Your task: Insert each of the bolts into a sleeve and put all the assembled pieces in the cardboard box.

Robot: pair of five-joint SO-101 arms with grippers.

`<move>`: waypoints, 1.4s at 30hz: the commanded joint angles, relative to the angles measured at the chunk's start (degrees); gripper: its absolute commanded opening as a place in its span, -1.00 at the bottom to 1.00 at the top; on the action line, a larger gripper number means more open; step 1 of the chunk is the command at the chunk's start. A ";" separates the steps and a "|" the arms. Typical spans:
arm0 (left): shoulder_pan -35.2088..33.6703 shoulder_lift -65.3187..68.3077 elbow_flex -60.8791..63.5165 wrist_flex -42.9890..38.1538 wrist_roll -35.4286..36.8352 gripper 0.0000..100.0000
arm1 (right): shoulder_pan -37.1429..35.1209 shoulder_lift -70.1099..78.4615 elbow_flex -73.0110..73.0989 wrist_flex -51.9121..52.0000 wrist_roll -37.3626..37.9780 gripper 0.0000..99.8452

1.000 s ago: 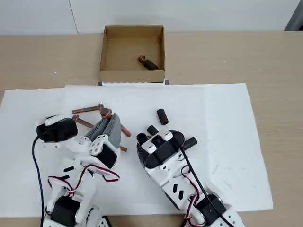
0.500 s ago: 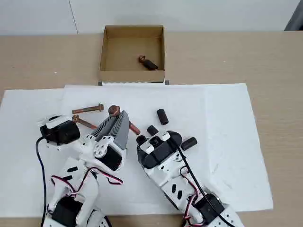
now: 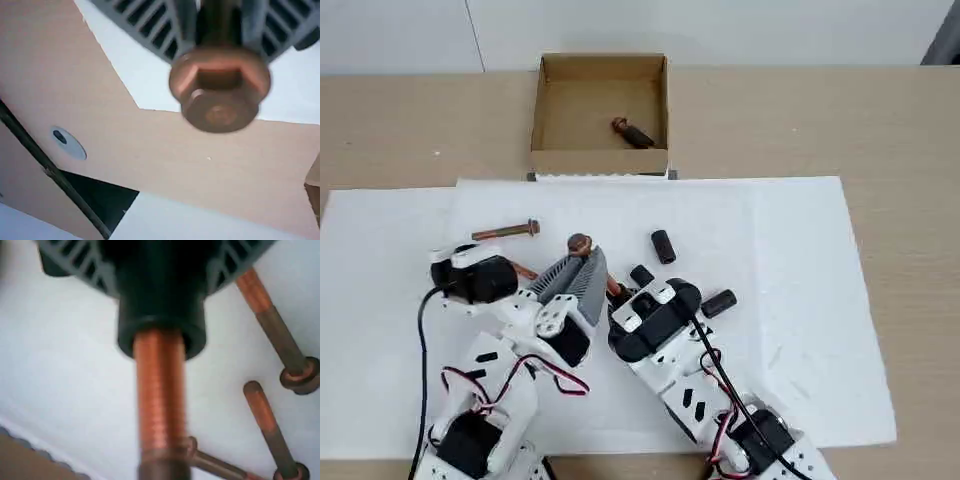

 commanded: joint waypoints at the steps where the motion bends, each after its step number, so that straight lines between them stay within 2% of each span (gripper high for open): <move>1: 1.49 -0.53 -0.31 0.00 -0.88 -0.99 | -0.40 -0.84 -0.79 -1.89 0.62 -1.00; 5: 1.85 -0.35 -0.22 0.09 -1.23 -0.99 | -0.22 -0.84 -0.79 -1.89 0.62 -1.00; 11: 3.96 -0.53 4.62 0.09 -11.16 -0.99 | -0.22 -0.84 -0.88 -1.89 0.62 -1.00; 14: 5.54 -0.53 6.90 0.09 -13.10 -0.99 | -0.22 -0.84 -0.88 -1.89 0.62 -1.00; 34: 6.59 -0.62 10.68 -0.09 -12.92 -0.99 | -0.04 -0.84 -0.88 -2.07 0.62 -1.00; 42: 6.59 -0.62 10.51 -2.11 -10.73 -0.99 | 1.54 -0.84 -0.53 -6.55 0.62 -1.00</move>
